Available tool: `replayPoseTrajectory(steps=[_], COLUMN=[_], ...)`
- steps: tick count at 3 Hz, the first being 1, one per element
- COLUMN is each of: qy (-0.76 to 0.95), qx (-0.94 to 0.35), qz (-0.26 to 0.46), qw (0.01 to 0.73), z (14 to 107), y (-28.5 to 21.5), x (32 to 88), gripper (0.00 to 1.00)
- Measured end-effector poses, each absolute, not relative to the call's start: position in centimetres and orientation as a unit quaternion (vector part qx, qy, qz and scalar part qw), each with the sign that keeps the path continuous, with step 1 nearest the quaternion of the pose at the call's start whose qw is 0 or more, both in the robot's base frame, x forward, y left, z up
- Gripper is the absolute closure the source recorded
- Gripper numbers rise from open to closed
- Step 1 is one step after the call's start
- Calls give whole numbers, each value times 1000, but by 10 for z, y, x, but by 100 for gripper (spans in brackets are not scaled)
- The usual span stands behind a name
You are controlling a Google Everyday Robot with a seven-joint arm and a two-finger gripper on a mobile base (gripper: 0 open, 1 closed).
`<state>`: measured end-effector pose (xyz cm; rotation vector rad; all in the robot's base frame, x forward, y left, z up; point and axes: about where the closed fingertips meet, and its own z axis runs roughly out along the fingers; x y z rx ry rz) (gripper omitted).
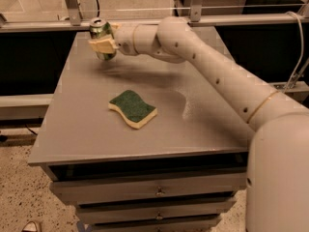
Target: Move green can near sponge
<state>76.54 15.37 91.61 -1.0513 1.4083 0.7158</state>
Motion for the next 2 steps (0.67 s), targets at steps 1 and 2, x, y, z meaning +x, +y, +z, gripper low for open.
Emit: replayPoseTrajectory(steps=[1,2], qy=[598,606], qx=[-462,-457], qz=[308,310], qw=[578,573], z=[917,911], y=[111,67], x=[726,690], gripper=[100,100])
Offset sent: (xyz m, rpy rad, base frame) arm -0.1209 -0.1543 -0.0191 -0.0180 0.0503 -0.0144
